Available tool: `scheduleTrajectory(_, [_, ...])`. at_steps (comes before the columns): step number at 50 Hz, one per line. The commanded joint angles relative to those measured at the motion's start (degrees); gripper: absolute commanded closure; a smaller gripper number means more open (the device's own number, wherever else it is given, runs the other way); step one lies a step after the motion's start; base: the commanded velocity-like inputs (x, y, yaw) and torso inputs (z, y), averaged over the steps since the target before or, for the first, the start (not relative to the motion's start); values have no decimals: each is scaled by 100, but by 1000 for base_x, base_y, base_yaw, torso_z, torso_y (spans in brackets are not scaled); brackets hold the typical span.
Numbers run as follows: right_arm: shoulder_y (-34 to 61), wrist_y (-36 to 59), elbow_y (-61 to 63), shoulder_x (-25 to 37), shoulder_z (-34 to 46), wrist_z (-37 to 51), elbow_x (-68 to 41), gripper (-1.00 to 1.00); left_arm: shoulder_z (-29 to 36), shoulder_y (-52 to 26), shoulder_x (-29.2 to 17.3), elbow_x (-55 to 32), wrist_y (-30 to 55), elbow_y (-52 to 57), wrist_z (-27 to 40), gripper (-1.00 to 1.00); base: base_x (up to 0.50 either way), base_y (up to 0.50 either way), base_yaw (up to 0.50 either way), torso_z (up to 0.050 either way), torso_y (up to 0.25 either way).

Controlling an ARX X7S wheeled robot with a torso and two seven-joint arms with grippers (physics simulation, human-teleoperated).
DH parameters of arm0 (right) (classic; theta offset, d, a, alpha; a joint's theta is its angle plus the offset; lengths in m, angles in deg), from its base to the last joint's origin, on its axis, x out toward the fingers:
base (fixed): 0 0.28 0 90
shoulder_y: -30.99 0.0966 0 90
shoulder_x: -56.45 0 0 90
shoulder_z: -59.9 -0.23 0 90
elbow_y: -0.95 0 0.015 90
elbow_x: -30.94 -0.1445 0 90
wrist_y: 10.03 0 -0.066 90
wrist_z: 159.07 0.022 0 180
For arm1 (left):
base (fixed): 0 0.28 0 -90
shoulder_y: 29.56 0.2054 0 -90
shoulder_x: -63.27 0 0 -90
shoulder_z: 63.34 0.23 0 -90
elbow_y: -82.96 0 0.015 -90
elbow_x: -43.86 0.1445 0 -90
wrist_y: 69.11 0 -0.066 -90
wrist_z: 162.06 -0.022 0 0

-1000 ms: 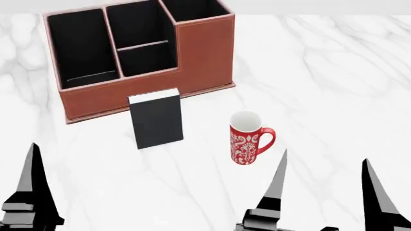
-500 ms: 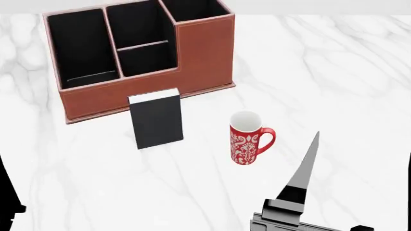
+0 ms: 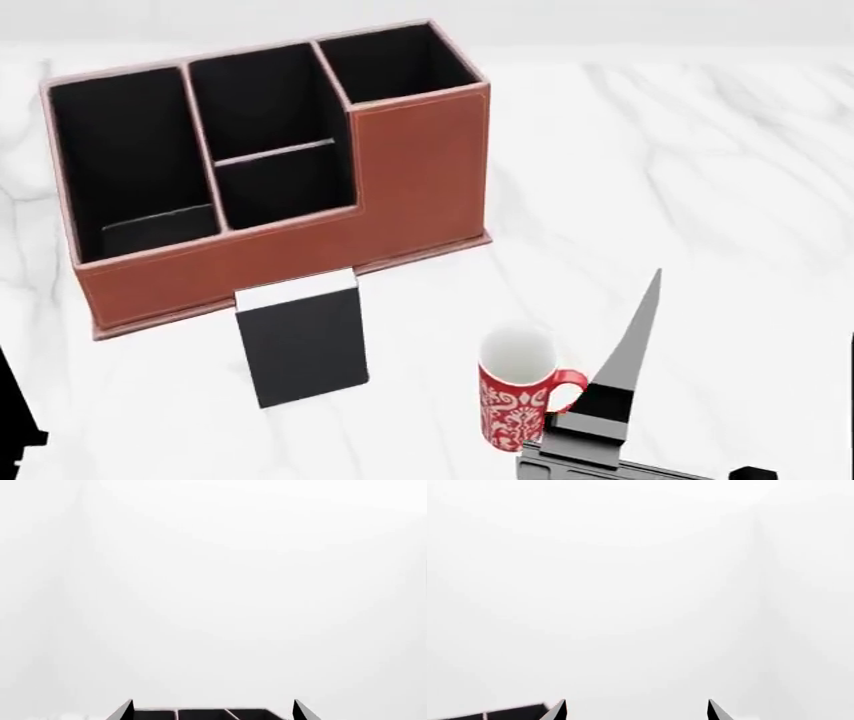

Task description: Pick up the book and place it in the front compartment of the caddy.

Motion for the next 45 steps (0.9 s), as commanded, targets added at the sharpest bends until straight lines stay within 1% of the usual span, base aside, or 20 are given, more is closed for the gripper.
scheduleTrajectory(1, [27,82,53,60,27,57,-78,-100,45,-24,-119,-144,68,161,173,-100,500,0,0,0,0])
scheduleTrajectory(19, [22,35,13,137,52,134,-154,-100,166,8,-302,-256,-124,83,355,-100,500,0,0,0,1])
scheduleTrajectory(45, [47,103,75,246,71,287,-267,-100,261,-32,-603,-515,-194,138,685,-100,500,0,0,0,1])
